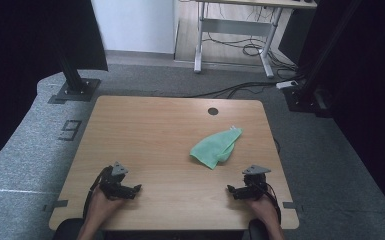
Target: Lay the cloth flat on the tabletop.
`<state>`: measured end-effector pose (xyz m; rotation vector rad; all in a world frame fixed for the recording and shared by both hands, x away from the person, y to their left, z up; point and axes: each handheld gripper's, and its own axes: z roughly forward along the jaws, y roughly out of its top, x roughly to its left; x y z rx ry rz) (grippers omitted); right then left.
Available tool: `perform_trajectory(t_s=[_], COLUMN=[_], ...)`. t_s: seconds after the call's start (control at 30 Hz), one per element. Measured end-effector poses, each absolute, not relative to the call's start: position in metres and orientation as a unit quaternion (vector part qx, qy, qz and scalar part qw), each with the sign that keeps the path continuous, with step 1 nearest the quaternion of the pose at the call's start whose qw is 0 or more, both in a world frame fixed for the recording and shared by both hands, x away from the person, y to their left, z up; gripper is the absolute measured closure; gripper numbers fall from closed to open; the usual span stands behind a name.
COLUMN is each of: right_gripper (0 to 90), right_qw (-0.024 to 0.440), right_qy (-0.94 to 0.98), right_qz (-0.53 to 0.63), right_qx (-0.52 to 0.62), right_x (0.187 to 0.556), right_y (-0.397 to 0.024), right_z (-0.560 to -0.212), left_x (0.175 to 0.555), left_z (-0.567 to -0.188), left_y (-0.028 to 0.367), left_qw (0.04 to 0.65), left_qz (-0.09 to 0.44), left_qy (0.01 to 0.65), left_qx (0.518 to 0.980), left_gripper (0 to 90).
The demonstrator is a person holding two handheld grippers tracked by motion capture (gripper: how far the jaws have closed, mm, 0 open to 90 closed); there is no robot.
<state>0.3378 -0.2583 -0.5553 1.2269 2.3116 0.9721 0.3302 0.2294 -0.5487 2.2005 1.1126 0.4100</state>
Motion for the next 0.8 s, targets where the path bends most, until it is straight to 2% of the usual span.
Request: perform_trajectory(t_s=[0.17, 0.8], right_gripper=[13.2, 23.5], right_qw=[0.161, 0.162], right_qy=[0.812, 0.799], right_qz=[0.353, 0.37], right_qx=[0.437, 0.446], right_x=[0.342, 0.375], right_y=[-0.259, -0.242], right_z=[-0.551, -0.52], left_x=[0.331, 0.331], left_z=[-0.549, -0.549], left_y=[0.229, 0.229], left_qw=[0.315, 0.315], left_qz=[0.156, 0.156], left_qy=[0.422, 0.422], left_qx=[0.836, 0.836], left_gripper=[0.0, 0.0])
